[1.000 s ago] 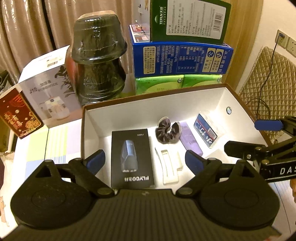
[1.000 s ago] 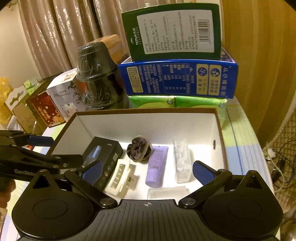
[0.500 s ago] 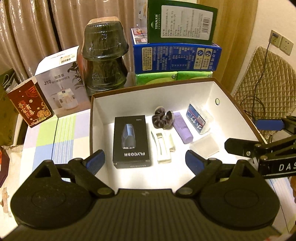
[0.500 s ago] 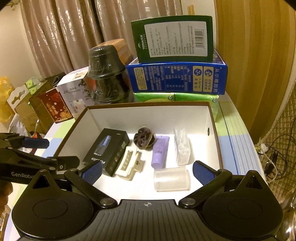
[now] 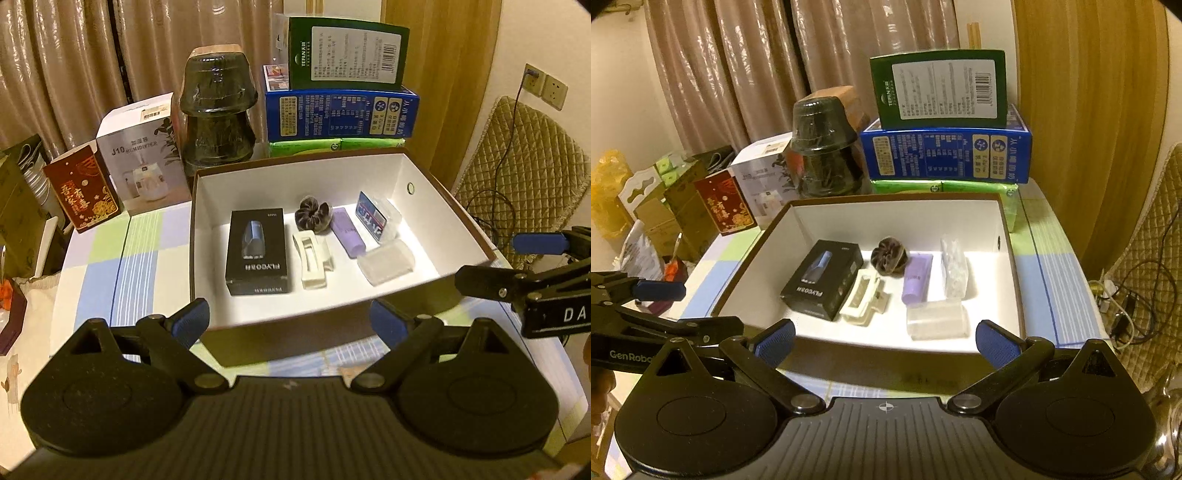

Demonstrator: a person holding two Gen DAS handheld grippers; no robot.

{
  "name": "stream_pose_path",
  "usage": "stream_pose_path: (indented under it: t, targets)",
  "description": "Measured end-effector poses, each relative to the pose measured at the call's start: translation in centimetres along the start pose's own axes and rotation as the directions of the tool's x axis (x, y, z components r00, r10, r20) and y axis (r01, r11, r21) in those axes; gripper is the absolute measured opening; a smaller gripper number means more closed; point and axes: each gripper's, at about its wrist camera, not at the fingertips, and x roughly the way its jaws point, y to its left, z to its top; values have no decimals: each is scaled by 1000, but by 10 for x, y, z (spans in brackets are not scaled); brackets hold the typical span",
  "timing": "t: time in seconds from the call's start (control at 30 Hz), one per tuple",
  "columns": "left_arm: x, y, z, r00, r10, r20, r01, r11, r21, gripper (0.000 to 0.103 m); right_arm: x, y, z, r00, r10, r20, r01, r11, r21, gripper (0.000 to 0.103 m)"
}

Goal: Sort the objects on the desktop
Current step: 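Withdraw both tools from the box toward the remaining table items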

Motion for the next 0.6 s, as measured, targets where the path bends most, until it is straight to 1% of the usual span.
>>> stream_pose_path:
  t: [0.4, 0.6]
  targets:
    - [-41, -10, -41, 1000, -6, 11, 6, 1000, -4, 92, -42, 7, -32, 1000, 15, 12, -15, 1000, -19, 101]
    - [-53, -7, -65, 1000, 0, -11, 0, 1000, -12, 92, -53, 11, -52, 1000, 24, -5, -24, 999, -22, 101]
